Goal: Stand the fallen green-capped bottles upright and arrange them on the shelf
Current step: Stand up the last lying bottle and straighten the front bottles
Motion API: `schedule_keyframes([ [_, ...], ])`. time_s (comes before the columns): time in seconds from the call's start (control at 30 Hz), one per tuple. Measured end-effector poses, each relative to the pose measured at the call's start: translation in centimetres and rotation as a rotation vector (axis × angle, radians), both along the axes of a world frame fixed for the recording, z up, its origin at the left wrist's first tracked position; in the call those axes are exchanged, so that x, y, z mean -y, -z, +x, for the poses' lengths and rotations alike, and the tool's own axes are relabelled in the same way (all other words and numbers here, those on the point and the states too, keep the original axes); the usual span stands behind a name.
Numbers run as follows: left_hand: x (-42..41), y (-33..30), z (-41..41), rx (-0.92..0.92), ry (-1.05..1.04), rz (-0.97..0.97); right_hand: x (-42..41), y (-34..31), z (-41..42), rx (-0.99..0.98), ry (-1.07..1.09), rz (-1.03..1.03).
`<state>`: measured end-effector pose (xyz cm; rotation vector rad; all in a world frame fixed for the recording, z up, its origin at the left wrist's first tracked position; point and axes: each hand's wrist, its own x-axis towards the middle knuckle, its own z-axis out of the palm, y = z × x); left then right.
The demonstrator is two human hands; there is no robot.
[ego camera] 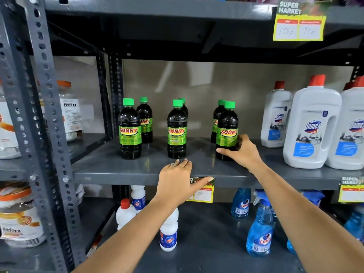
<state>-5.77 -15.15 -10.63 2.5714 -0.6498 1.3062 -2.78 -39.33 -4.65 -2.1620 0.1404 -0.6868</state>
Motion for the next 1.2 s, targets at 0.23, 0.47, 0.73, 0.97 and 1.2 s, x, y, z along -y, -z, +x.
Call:
schedule_keyframes([
  [0.23,-0.4,-1.6,-0.9,-0.205,0.122,-0.206,-0.4,-0.1,-0.2,-0.029,0.039,-0.127],
  [0.47,-1.0,-5.7,2.3,-0.592,0.147,-0.776,-0.8,-0.2,-0.5,-0.020,0.087,-0.232],
  [0.73,-1.2,-6.7,6.0,-0.762,0.083,-0.741,-1.1,-0.4,-0.8,-0.029,0.102,-0.242],
  [0.97,-1.0,-6.4,3.8,-0.641,0.084,-0.562,-0.9,0.1,-2.5,-0.008,0.157,-0.258],
  [1.2,-0.7,-5.6,1.4,-0.576,0.140,-0.576,-0.9,0.4,-4.5,0.013,0.132,-0.220],
])
